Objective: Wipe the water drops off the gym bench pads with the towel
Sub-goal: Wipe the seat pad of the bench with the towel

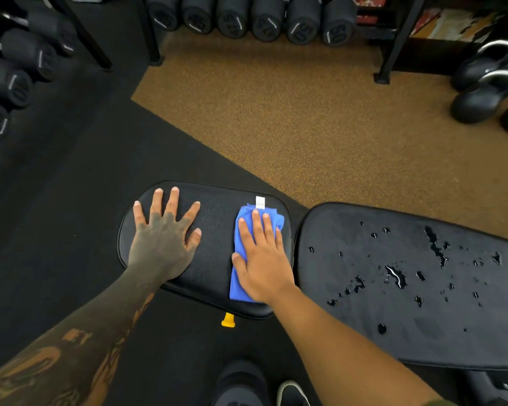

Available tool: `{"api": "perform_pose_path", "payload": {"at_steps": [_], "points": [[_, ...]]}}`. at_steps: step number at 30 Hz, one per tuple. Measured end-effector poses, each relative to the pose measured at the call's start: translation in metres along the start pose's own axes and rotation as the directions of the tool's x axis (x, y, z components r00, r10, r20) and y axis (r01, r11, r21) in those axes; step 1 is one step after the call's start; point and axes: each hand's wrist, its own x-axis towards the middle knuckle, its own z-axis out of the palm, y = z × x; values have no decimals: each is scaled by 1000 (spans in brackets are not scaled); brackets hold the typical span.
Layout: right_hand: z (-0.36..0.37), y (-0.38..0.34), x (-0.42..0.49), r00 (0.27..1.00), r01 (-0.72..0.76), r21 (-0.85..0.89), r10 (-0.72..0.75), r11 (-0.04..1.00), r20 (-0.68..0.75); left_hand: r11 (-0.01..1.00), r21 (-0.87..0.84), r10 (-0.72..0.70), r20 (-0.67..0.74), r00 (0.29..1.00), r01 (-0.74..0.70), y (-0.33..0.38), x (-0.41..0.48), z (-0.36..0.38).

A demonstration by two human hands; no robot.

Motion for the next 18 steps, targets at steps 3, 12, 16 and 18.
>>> {"api": "perform_pose_path", "payload": {"at_steps": [3,12,16,18], "points": [[0,12,-14,1000,9,35,-9,999,6,1000,2,-4,4,1000,4,12,-1,1],[-9,15,19,988,-156,-8,156,988,16,1000,10,0,9,1000,-1,30,-3,9],[-3,5,-4,1000,-22,-5,22,1000,20,1000,16,-6,11,1000,6,32,-5,8],[1,12,-19,1000,1,11,-2,1000,20,1000,17,-1,11,1000,1,34,-6,8]]}}
